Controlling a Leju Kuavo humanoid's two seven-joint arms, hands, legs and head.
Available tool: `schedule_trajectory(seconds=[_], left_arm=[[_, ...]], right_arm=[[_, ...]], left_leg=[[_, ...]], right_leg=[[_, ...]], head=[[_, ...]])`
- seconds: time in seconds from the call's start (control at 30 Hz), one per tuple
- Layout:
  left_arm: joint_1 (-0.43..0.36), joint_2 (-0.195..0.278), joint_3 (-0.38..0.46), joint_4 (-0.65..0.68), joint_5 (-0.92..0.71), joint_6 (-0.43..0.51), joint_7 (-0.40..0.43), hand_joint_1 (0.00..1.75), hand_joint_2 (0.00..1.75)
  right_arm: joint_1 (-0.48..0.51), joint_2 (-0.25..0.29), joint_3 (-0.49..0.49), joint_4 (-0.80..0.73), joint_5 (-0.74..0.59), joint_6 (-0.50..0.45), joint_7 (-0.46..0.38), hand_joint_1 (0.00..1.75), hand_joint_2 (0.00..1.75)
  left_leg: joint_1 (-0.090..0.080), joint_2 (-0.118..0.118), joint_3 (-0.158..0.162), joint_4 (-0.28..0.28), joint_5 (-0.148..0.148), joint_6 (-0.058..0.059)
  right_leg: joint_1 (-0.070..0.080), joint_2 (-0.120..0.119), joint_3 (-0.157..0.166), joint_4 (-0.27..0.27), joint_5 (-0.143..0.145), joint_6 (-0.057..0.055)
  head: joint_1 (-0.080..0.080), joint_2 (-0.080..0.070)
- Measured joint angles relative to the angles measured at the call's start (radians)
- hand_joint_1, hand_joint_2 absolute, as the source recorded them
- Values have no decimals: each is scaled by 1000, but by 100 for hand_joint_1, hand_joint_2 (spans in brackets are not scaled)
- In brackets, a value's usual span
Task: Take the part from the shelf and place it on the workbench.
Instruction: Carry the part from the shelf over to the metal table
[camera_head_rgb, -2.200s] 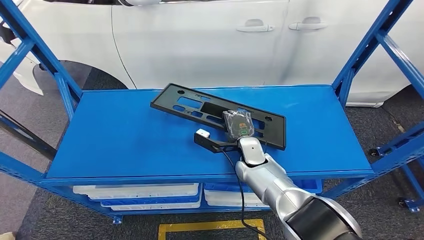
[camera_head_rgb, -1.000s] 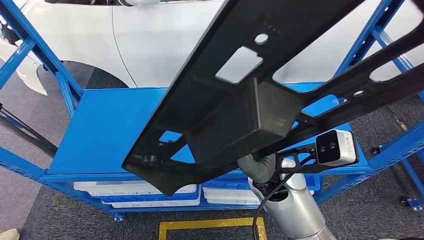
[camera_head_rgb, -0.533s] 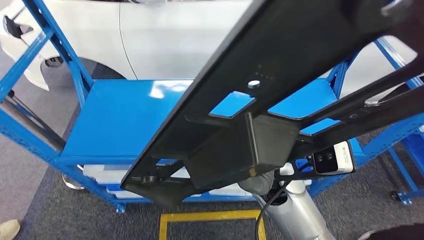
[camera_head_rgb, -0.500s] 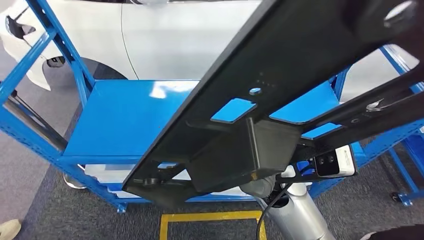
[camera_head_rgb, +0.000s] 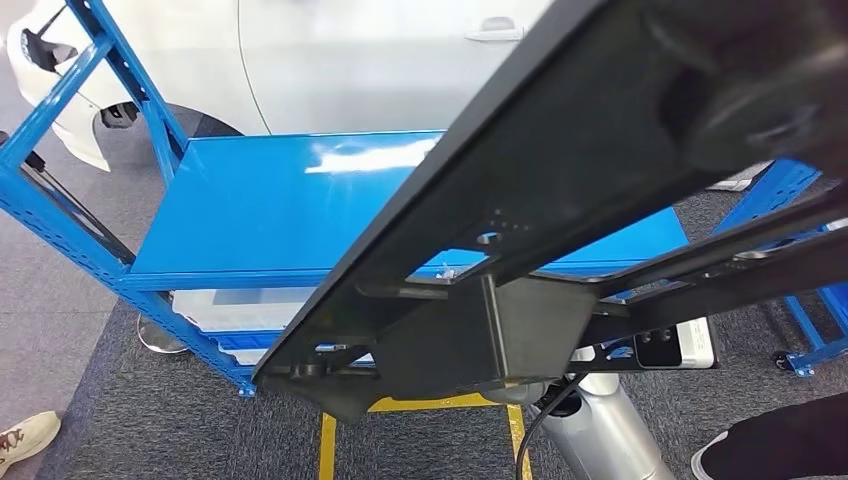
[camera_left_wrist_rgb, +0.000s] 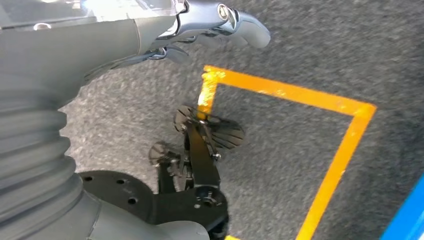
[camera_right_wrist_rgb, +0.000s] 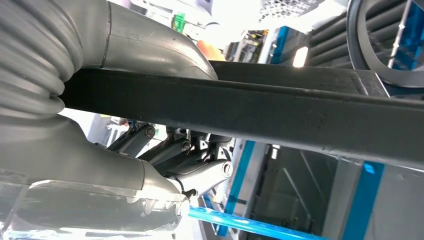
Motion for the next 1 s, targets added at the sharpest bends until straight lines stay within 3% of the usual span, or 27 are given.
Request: schedule_trajectory(seconds=[0.03, 0.07, 0.1, 0.13, 0.17, 0.23, 0.3, 0.33, 0.4, 0.43, 0.5, 0.53, 0.57, 0.6, 0.63, 0.67, 0.7, 0.77, 0.8, 0.87, 0.93, 0.97, 1.0], left_arm=[[0, 0, 0, 0, 0, 0, 0, 0, 175], [0, 0, 0, 0, 0, 0, 0, 0, 175], [-1, 0, 0, 0, 0, 0, 0, 0, 175], [-1, 1, 0, 0, 0, 0, 0, 0, 175], [-1, 1, 0, 0, 0, 0, 0, 0, 175], [-3, 2, 0, 0, 0, 0, 0, 0, 175], [-7, 2, -1, 0, -1, 0, 0, 0, 175], [-8, 3, -1, 0, -1, 0, 0, 0, 175], [-7, 3, -1, 0, -1, 0, 0, 0, 175], [-7, 2, -1, 0, -1, 0, 0, 0, 175], [-9, 2, -1, 0, -1, 0, 0, 0, 175], [-9, 2, -1, 0, -1, 0, 0, 0, 175], [-10, 2, -1, 0, -1, 1, 0, 0, 175], [-9, 2, -1, 0, -1, 2, 0, 0, 175], [-9, 2, -1, 0, 0, 3, 0, 0, 175], [-9, 2, -1, 0, 0, 3, 0, 0, 175], [-9, 2, -1, 0, 1, 4, 0, 0, 175], [-9, 0, -1, 0, 1, 5, 0, 0, 175], [-9, -1, -1, 0, 2, 6, 1, 0, 175], [-9, -1, -1, 0, 6, 13, 5, 0, 175], [-5, 0, 0, 0, 10, 21, 10, 0, 175], [-3, 0, 1, 0, 11, 24, 13, 0, 175], [0, 1, 1, 0, 11, 25, 16, 0, 175]], right_arm=[[0, 1, 0, -1, 0, 0, 0, 175, 175], [0, 2, 0, -1, 0, 0, 0, 175, 175], [1, 2, 0, -1, 1, 0, 0, 175, 175], [1, 2, 0, -1, 1, 0, 0, 175, 175], [1, 2, 0, -1, 1, 0, 0, 175, 175], [1, 2, 0, -3, 1, 0, 0, 175, 175], [0, 4, 0, -7, 1, 0, 0, 175, 175], [0, 4, 0, -9, 1, 0, 0, 175, 175], [0, 5, 0, -9, 1, 0, 0, 175, 175], [0, 5, 0, -9, 2, 0, 0, 175, 175], [0, 5, -1, -9, 2, 0, 0, 175, 175], [1, 5, -1, -9, 2, 0, 0, 175, 175], [2, 4, -2, -9, 2, 0, -1, 175, 175], [2, 4, -2, -9, 2, 1, -1, 175, 175], [3, 4, -2, -9, 2, 2, -1, 175, 175], [2, 5, -3, -9, 2, 2, -1, 175, 175], [0, 5, -3, -9, 2, 3, -1, 175, 175], [-8, 8, -4, -12, 2, 4, 2, 175, 175], [-12, 11, -5, -14, 3, 5, 5, 175, 175], [-19, 17, -9, -19, 3, 8, 11, 175, 175], [-22, 20, -11, -21, 5, 12, 17, 175, 175], [-22, 21, -11, -22, 5, 12, 20, 175, 175], [-23, 23, -12, -22, 6, 12, 22, 175, 175]], left_leg=[[0, 0, -15, 68, -52, -4], [1, 0, -25, 132, -85, -7], [1, 0, -24, 176, -94, -8], [1, 0, -7, 187, -80, -9], [1, 0, 26, 163, -53, -7], [-1, 0, 137, 27, -23, 0], [-5, -1, 222, -99, -39, 10], [-9, -2, 235, -127, -48, 16], [-9, 0, 223, -133, -33, 30], [-7, 2, 214, -134, -22, 39], [-4, 8, 187, -136, 6, 52], [-5, 8, 169, -135, 20, 56], [-6, 8, 151, -134, 34, 57], [-8, 8, 132, -131, 47, 57], [-8, 8, 112, -127, 59, 56], [-9, 8, 92, -123, 70, 55], [-10, 8, 74, -117, 81, 53], [-12, 7, 47, -107, 99, 46], [-13, 6, 41, -106, 108, 41], [-11, 6, 36, -110, 129, 29], [-8, 5, 27, -111, 131, 18], [-7, 4, 18, -94, 104, 13], [-5, 3, 5, -56, 58, 9]], right_leg=[[1, 0, -15, 0, 12, -2], [2, -1, -30, 1, 24, -2], [3, -1, -46, 2, 36, -2], [4, -1, -61, 3, 47, -1], [4, -1, -76, 5, 58, 1], [6, 0, -99, 9, 77, 8], [8, -2, -109, 11, 96, 19], [8, -3, -111, 10, 105, 25], [6, -3, -114, 8, 117, 37], [4, -1, -121, 21, 100, 42], [1, 2, -152, 105, 9, 49], [0, 2, -171, 174, -47, 52], [-1, 3, -186, 243, -86, 55], [-2, 3, -190, 295, -99, 56], [-2, 3, -180, 316, -88, 57], [-2, 3, -151, 301, -62, 56], [-2, 3, -103, 250, -37, 52], [2, 3, 10, 100, -39, 41], [6, 3, 47, 43, -50, 35], [12, 3, 61, 1, -57, 25], [9, 1, 45, -6, -32, 11], [6, 0, 33, -11, -17, 4], [4, -2, 20, -14, -2, -1]], head=[[-1, 0], [-2, 0], [-1, 0], [-2, 0], [-2, 0], [-2, 0], [-1, 0], [-2, 0], [-5, 0], [-5, 0], [-2, 0], [-1, 0], [0, 0], [0, 0], [-1, 0], [-1, 0], [-1, 0], [-2, 0], [-2, 0], [1, 0], [4, 0], [2, 0], [0, 0]])
